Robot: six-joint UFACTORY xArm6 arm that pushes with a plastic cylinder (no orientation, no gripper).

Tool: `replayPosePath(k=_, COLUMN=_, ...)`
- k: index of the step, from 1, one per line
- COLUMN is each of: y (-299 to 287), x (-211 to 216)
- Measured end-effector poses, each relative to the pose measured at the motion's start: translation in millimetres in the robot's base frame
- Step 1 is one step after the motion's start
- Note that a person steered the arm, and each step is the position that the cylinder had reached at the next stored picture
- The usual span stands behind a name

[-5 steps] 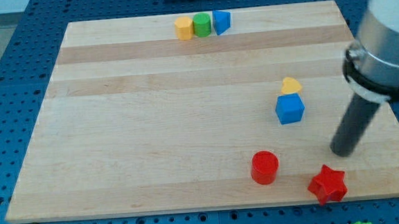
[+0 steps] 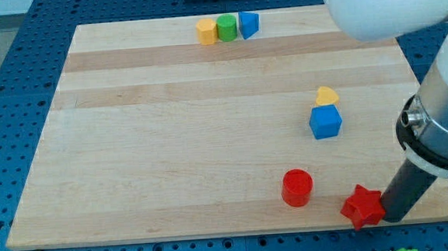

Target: Put the red star at the bottom of the red circle

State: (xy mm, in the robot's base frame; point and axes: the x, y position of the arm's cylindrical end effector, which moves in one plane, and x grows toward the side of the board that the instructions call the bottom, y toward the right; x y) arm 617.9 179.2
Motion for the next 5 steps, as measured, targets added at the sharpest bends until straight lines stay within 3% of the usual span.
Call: replayPosePath(k=5, y=-88.2, x=-9.2)
